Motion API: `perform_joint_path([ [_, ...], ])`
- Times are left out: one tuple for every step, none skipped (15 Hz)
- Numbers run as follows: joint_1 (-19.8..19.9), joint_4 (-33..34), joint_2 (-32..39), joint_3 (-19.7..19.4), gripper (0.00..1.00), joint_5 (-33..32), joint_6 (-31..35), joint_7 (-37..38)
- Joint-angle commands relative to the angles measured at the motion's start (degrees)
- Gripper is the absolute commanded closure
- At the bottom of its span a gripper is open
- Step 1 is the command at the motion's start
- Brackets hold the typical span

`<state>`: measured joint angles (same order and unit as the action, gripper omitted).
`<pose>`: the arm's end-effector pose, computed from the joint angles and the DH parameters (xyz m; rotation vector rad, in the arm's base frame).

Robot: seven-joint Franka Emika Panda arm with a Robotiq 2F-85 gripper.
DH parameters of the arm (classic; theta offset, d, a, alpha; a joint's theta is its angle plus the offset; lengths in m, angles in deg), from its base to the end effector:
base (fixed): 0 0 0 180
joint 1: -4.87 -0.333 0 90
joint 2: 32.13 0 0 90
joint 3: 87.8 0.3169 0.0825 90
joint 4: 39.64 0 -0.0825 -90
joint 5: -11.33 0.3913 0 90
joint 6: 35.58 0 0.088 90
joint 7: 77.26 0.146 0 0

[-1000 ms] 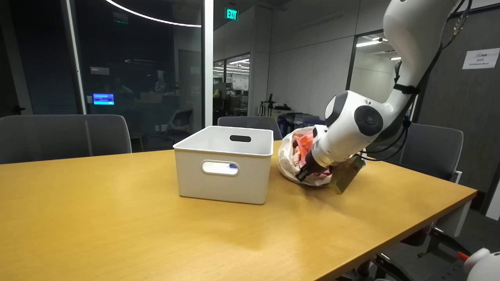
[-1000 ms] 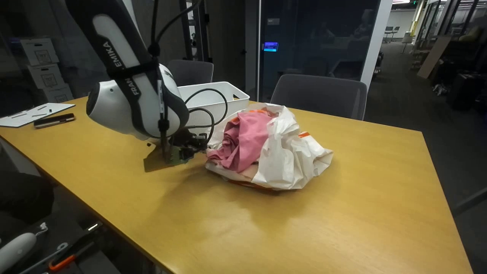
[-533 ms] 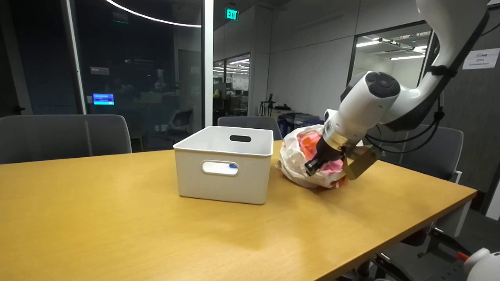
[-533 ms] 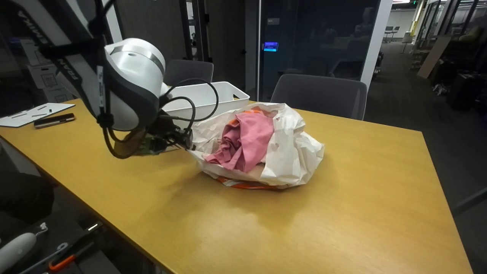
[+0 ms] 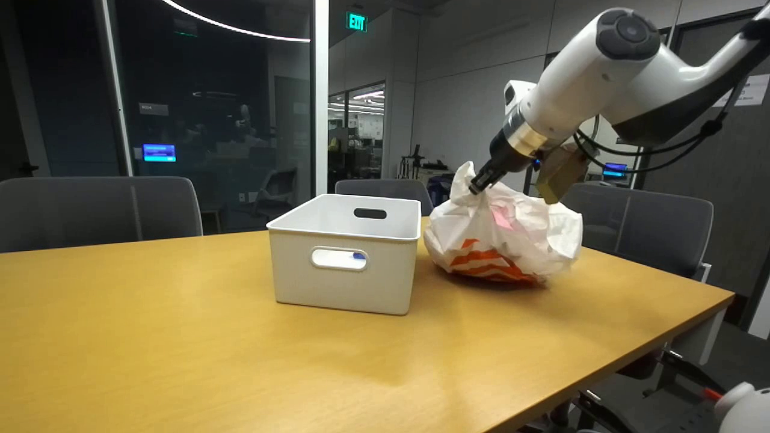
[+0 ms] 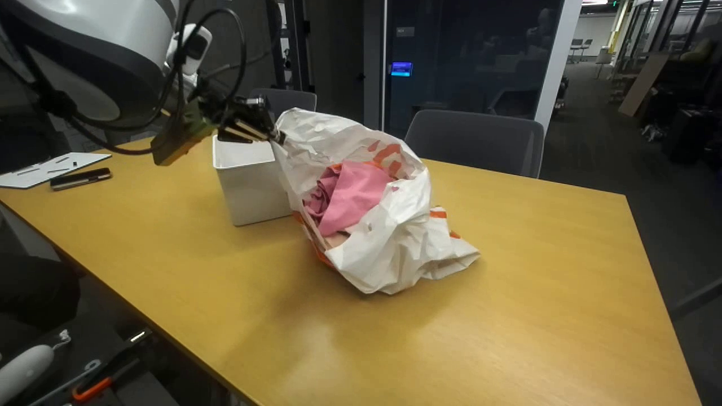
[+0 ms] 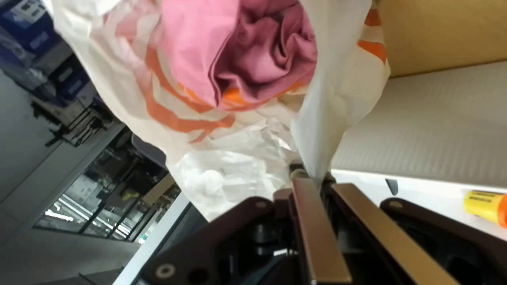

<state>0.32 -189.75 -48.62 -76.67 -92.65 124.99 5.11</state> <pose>0.4202 0.1486 0.3248 2.3997 0.6446 1.1597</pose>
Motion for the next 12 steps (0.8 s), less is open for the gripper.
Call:
perform_joint_path([
  [-1.1,-1.2,-10.0,1.9,0.93,2.9,-3.3,-8.4],
  [-1.1,-0.7,-10.7,2.5,0.93,0.4,-4.8,-6.9],
  [-1.1,-0.6,-11.2,3.2,0.93,-2.0,-6.7,-4.4],
  [-1.0,-0.9,-10.7,3.2,0.94,-1.9,-6.9,-3.8],
  [-0.9,-1.3,-10.4,3.3,0.93,-2.2,-7.4,-3.1],
  [-0.8,-1.7,-9.8,3.1,0.93,-1.7,-7.1,-2.9],
  [-0.8,-2.2,-9.1,2.9,0.92,-0.7,-6.6,-2.8],
  [-0.8,-2.6,-8.3,2.6,0.93,0.2,-6.1,-2.9],
  [-0.7,-3.2,-7.2,2.1,0.92,1.9,-4.8,-3.5],
  [-0.7,-3.6,-6.3,1.8,0.93,3.0,-3.8,-3.5],
  [-0.8,-4.1,-5.5,1.5,0.93,4.4,-2.9,-3.6],
  [-0.8,-4.4,-4.9,1.4,0.93,5.3,-2.6,-3.8],
])
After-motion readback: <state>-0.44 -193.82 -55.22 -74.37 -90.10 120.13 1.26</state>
